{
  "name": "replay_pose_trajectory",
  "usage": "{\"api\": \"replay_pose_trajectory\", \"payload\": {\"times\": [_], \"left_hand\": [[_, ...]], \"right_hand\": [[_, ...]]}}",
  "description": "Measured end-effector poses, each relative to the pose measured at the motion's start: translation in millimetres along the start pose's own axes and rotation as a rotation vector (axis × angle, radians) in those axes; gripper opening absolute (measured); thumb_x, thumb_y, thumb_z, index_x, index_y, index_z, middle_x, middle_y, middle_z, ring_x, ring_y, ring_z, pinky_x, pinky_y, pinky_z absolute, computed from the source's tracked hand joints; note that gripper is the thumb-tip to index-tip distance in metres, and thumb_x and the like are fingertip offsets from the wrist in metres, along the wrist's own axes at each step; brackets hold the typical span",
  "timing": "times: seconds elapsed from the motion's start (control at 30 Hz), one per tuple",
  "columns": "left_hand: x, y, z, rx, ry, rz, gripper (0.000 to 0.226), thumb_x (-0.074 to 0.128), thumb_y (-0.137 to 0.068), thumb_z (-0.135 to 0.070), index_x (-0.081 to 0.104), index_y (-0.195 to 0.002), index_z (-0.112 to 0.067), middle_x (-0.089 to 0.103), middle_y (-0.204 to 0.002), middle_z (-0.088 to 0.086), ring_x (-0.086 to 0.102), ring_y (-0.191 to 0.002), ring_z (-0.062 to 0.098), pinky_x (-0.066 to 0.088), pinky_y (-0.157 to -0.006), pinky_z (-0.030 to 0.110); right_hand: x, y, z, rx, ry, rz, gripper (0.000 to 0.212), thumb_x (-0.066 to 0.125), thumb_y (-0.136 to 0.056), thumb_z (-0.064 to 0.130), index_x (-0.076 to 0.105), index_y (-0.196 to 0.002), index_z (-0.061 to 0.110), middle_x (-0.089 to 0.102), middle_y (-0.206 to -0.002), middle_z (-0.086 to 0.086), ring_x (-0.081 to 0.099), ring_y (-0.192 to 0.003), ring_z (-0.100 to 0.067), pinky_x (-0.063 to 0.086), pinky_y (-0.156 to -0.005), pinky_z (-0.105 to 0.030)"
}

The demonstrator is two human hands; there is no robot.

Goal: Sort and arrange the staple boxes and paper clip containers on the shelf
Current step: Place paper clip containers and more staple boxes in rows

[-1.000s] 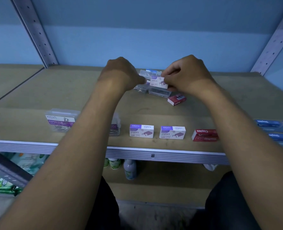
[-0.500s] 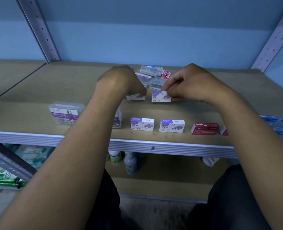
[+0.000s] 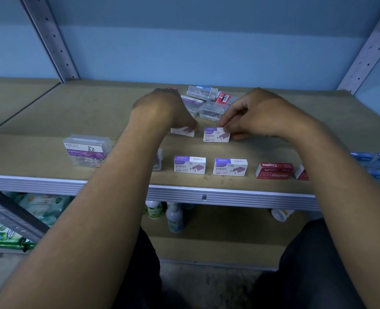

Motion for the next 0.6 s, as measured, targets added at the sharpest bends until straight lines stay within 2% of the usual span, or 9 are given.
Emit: {"api": "replay_pose_trajectory", "payload": {"times": [0.1, 0.2, 0.3, 0.43, 0.6], "left_hand": [[-2.0, 1.5, 3.3, 0.014, 0.035, -0.020, 0.062, 0.078, -0.061, -0.063, 0.055, -0.098, -0.019, 0.055, -0.089, 0.001, 0.059, -0.081, 0.026, 0.055, -0.081, 0.038], [-5.8, 4.8, 3.7, 0.055, 0.051, 0.000, 0.059, 0.080, -0.067, -0.058, 0.067, -0.107, -0.016, 0.064, -0.104, 0.004, 0.062, -0.079, 0.026, 0.057, -0.083, 0.039], [-8.9, 8.1, 4.1, 0.128, 0.089, 0.000, 0.044, 0.085, -0.071, -0.041, 0.074, -0.109, -0.021, 0.069, -0.110, 0.003, 0.065, -0.095, 0.023, 0.053, -0.088, 0.033], [-6.8, 9.3, 5.9, 0.209, 0.118, -0.024, 0.032, 0.084, -0.075, -0.025, 0.077, -0.106, -0.025, 0.071, -0.109, -0.001, 0.065, -0.099, 0.019, 0.046, -0.080, 0.025], [-5.1, 6.6, 9.7, 0.231, 0.142, -0.050, 0.022, 0.082, -0.076, -0.017, 0.079, -0.096, -0.027, 0.074, -0.097, -0.003, 0.064, -0.085, 0.014, 0.041, -0.070, 0.022]], "right_hand": [[-2.0, 1.7, 0.8, -0.053, 0.004, -0.016, 0.011, 0.080, -0.083, 0.010, 0.082, -0.086, 0.021, 0.078, -0.078, 0.008, 0.076, -0.075, -0.008, 0.063, -0.072, -0.024], [-1.4, 2.8, 4.3, -0.109, 0.106, -0.016, 0.011, 0.082, -0.080, 0.019, 0.082, -0.088, 0.027, 0.076, -0.075, 0.015, 0.068, -0.067, 0.003, 0.053, -0.066, -0.012], [1.6, 2.2, 7.1, -0.123, 0.162, 0.000, 0.018, 0.083, -0.077, 0.020, 0.081, -0.092, 0.030, 0.077, -0.083, 0.012, 0.070, -0.080, 0.000, 0.052, -0.075, -0.015], [5.4, 1.7, 9.4, -0.140, 0.203, 0.009, 0.022, 0.082, -0.077, 0.014, 0.081, -0.094, 0.029, 0.077, -0.086, 0.011, 0.071, -0.087, -0.004, 0.054, -0.082, -0.017], [4.9, 0.4, 10.5, -0.140, 0.268, -0.029, 0.020, 0.081, -0.078, 0.014, 0.080, -0.085, 0.033, 0.075, -0.082, 0.013, 0.069, -0.082, -0.002, 0.043, -0.061, -0.007]]}}
Point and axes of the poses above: each hand's wrist, its own y-axis away from the middle knuckle, its own x-axis out of the palm, z = x × y, the point moved 2 cm from there along -y, towards the middle knuckle
